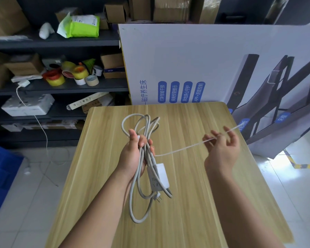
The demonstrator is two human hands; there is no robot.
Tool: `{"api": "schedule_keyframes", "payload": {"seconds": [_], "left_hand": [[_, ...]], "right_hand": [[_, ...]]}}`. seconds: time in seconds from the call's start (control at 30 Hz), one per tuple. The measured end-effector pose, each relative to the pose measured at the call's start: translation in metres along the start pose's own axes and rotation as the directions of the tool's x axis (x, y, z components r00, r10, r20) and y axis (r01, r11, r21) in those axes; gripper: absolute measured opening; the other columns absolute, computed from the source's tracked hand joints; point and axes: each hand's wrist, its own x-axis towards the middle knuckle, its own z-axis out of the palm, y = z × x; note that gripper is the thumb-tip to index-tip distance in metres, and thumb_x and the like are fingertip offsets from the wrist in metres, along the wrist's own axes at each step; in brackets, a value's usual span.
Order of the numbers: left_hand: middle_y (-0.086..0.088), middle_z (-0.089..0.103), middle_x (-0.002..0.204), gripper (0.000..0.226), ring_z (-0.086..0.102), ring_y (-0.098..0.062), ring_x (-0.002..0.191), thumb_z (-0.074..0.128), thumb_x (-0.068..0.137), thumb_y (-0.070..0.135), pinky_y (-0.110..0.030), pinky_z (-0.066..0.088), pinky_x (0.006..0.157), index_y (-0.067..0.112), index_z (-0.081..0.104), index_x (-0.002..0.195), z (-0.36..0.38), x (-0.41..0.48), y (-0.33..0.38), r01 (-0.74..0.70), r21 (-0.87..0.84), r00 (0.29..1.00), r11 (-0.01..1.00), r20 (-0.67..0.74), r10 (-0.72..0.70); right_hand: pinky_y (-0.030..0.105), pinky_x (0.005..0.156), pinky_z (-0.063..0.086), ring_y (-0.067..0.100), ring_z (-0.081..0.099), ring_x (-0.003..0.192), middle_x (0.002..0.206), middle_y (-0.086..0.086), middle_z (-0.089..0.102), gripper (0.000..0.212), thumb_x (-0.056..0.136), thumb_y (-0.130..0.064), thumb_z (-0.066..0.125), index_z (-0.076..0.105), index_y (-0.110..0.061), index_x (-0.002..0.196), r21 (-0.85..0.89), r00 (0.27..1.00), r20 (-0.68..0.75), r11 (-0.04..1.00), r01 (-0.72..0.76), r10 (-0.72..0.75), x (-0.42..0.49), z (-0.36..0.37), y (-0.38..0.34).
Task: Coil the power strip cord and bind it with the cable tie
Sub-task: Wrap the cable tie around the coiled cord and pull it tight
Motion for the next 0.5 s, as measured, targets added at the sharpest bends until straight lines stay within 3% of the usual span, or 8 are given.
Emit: {"api": "schedule_keyframes", "payload": {"seconds": [0.1,0.27,0.33,0.43,0.5], "left_hand": [[-0.004,0.058,0.081,0.069,0.058,-0.016,0.062,0.063,0.05,0.085,-0.033,0.051,0.07,0.02,0.042,0.057,-0.002,-0.003,0.002,-0.017,0.058,1.0,0.998,-0.003,0.017],[0.004,0.066,0.071,0.057,0.058,-0.016,0.067,0.061,0.051,0.087,-0.044,0.043,0.081,0.03,0.066,0.055,0.002,-0.007,0.002,-0.01,0.156,0.999,0.988,-0.044,0.017],[0.006,0.067,0.069,0.053,0.058,-0.017,0.068,0.058,0.057,0.084,-0.045,0.042,0.082,0.033,0.068,0.056,0.006,-0.009,0.003,-0.005,0.178,0.998,0.984,-0.059,0.016],[0.005,0.066,0.066,0.052,0.057,-0.015,0.066,0.06,0.058,0.082,-0.044,0.041,0.081,0.031,0.069,0.056,0.013,-0.012,0.005,0.015,0.185,0.999,0.983,-0.054,-0.005],[0.003,0.064,0.068,0.057,0.057,-0.016,0.065,0.062,0.054,0.085,-0.042,0.042,0.078,0.029,0.071,0.063,0.016,-0.013,0.006,0.021,0.199,0.999,0.98,-0.044,-0.012]], "right_hand": [[0.027,0.062,0.052,0.01,0.054,0.057,0.1,0.006,0.063,0.056,0.091,0.013,0.033,0.054,-0.021,0.13,-0.061,0.974,0.063,0.973,0.222,-0.218,0.013,0.0,-0.018],[0.022,0.053,0.036,0.013,0.033,0.054,0.099,-0.001,0.069,0.043,0.1,-0.002,0.039,0.054,-0.027,0.132,-0.194,0.829,0.408,0.851,0.488,-0.383,-0.008,0.012,-0.026],[0.022,0.055,0.036,0.017,0.033,0.052,0.098,0.004,0.072,0.037,0.101,-0.004,0.041,0.052,-0.023,0.131,-0.201,0.757,0.542,0.818,0.539,-0.365,-0.023,0.018,-0.024],[0.024,0.071,0.045,0.004,0.057,0.065,0.09,0.001,0.074,0.025,0.1,-0.003,0.046,0.062,-0.019,0.11,-0.217,0.683,0.679,0.815,0.537,-0.27,-0.047,0.026,-0.02],[0.028,0.076,0.051,0.016,0.068,0.079,0.085,-0.004,0.075,0.024,0.097,-0.005,0.05,0.067,-0.022,0.1,-0.246,0.633,0.752,0.813,0.528,-0.183,-0.06,0.03,-0.017]]}}
